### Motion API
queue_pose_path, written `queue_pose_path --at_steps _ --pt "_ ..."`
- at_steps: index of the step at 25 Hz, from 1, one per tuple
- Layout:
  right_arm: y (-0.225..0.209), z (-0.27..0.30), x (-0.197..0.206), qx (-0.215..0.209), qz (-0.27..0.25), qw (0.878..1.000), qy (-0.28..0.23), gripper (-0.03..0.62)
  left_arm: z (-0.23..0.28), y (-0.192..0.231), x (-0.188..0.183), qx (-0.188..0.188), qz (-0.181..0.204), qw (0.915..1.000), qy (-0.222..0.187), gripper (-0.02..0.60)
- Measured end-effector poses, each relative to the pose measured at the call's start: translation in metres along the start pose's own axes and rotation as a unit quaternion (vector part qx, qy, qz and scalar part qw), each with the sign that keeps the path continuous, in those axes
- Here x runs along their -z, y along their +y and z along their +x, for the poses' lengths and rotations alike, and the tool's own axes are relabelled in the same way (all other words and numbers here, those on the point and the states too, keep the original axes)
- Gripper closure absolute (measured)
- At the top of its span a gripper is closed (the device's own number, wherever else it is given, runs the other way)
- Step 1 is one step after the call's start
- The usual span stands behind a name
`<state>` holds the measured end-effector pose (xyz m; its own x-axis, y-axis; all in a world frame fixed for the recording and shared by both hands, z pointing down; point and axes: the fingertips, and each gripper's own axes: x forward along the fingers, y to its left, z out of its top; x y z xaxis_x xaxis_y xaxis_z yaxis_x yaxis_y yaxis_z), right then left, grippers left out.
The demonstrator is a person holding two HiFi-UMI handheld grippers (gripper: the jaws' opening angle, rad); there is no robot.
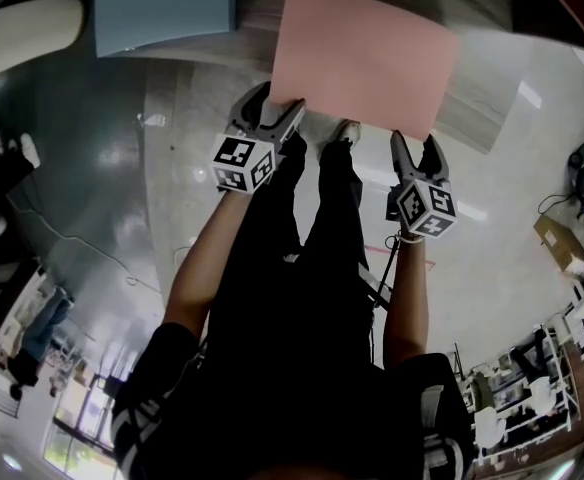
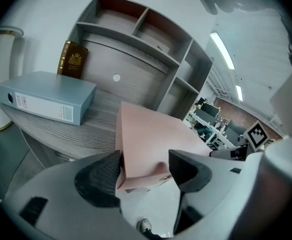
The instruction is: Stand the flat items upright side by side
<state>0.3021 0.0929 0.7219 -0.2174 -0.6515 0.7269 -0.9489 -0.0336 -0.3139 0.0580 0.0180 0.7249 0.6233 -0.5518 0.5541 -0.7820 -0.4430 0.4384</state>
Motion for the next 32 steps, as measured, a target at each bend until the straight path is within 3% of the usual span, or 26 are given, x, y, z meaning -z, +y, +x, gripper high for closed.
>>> queue_pose_path --at_steps 5,7,10,14,19,21,23,28,32 --pt "-0.006 -0.001 0.002 -0.002 0.001 1.000 0.004 0.270 -0.001 0.005 -0.001 -0.006 -0.041 0.9990 -0.020 0.279" --pt "-0.010 -0.003 0.005 0.003 0.003 1.000 0.005 0.267 -0.004 0.009 0.002 -0.010 -0.081 0.9962 -0.033 0.272" --pt "-0.010 -0.006 0.007 0.005 0.009 1.000 0.007 0.268 -0.011 0.016 0.001 -0.007 -0.158 0.9846 -0.073 0.255" --pt "-0.006 -0.006 0.004 0.003 0.007 1.000 0.006 0.267 -0.013 0.021 0.006 -0.009 -0.216 0.9719 -0.092 0.245" --pt "-0.002 -0.002 0.006 -0.001 -0.005 1.000 0.010 0.268 -0.003 0.027 0.022 0.007 -0.345 0.9325 -0.107 0.236" --pt "-0.001 -0.001 0.006 -0.001 -0.007 1.000 0.011 0.267 0.002 0.026 0.026 0.029 -0.393 0.9120 -0.113 0.236" --pt "-0.002 -0.001 0.006 0.000 -0.007 1.000 0.011 0.269 0.008 0.026 0.032 0.041 -0.423 0.8984 -0.112 0.238" --pt "-0.004 0.001 0.007 -0.002 -0.013 1.000 0.014 0.269 0.012 0.029 0.036 0.054 -0.434 0.8923 -0.112 0.238" --pt "-0.005 0.001 0.007 -0.002 -0.017 1.000 0.016 0.268 0.008 0.030 0.034 0.051 -0.430 0.8947 -0.110 0.247"
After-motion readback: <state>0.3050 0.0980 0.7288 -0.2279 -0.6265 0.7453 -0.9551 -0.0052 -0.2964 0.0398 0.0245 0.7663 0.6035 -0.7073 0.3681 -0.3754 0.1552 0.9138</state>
